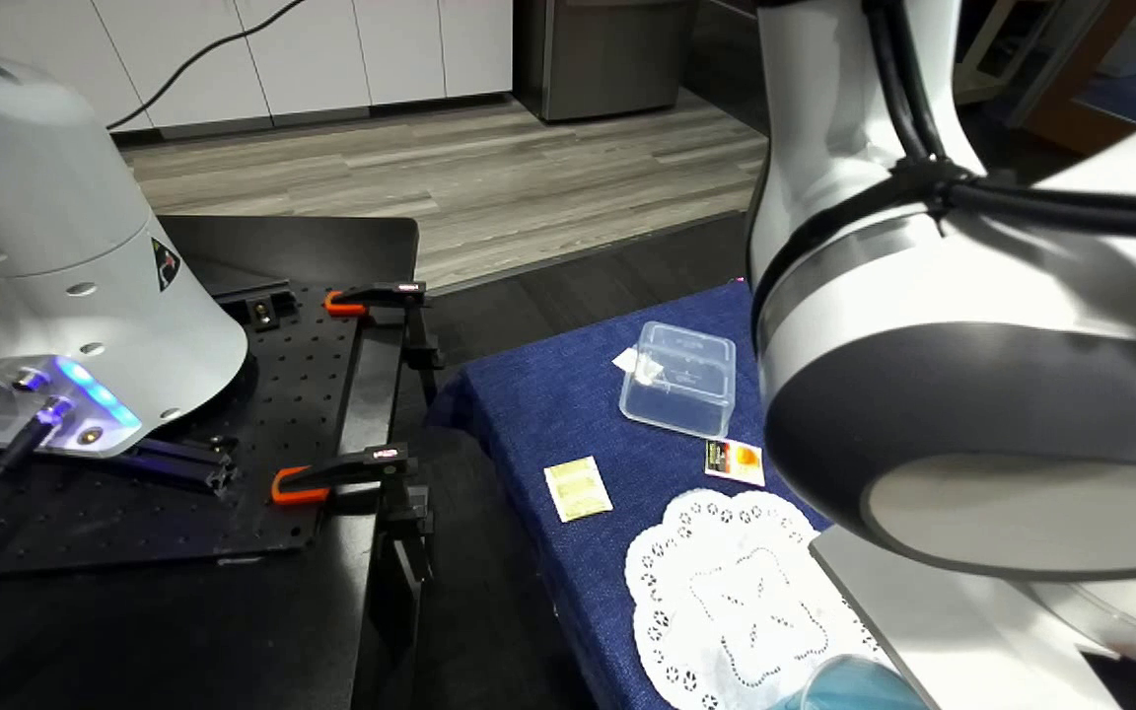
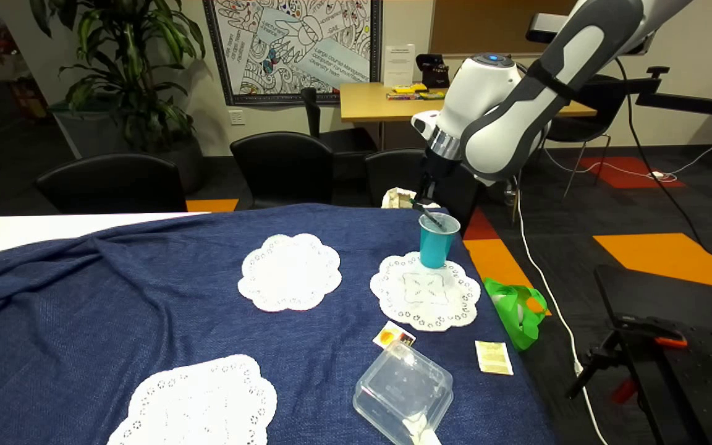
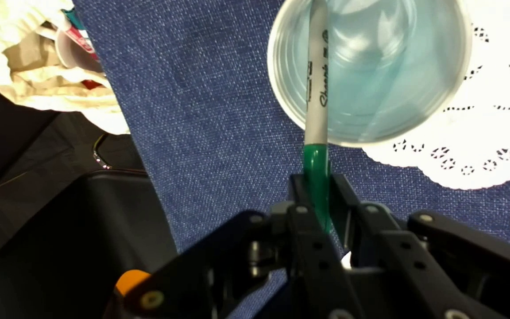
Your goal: Remove the green marker from the light blue cup
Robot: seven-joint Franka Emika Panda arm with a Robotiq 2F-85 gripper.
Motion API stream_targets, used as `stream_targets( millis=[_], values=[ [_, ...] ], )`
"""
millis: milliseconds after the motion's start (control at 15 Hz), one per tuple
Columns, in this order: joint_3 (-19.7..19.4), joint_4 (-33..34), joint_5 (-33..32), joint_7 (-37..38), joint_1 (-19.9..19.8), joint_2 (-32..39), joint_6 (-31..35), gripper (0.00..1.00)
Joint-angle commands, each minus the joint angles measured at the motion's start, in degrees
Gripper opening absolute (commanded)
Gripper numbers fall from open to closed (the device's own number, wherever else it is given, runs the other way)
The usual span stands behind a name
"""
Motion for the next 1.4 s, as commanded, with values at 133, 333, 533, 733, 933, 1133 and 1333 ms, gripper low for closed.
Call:
stream_targets(
  millis=[133,333,533,733,933,1133,1333],
  values=[
    [-5.11,-2.97,-3.24,3.21,4.29,-5.38,-0.88,0.04],
    [-6.35,-3.16,-4.14,3.15,5.20,-6.72,-1.19,0.04],
    [-7.44,-2.60,-5.41,3.02,6.08,-7.91,-1.71,0.04],
    [-8.18,-1.88,-6.38,2.90,6.75,-8.79,-1.89,0.04],
    [-7.40,-0.50,-6.54,1.92,6.11,-9.16,-2.00,0.04],
    [-6.57,1.66,-6.49,1.11,5.66,-8.81,-2.41,0.04],
    [-5.92,4.18,-6.59,0.40,5.49,-7.86,-2.63,0.04]
  ],
)
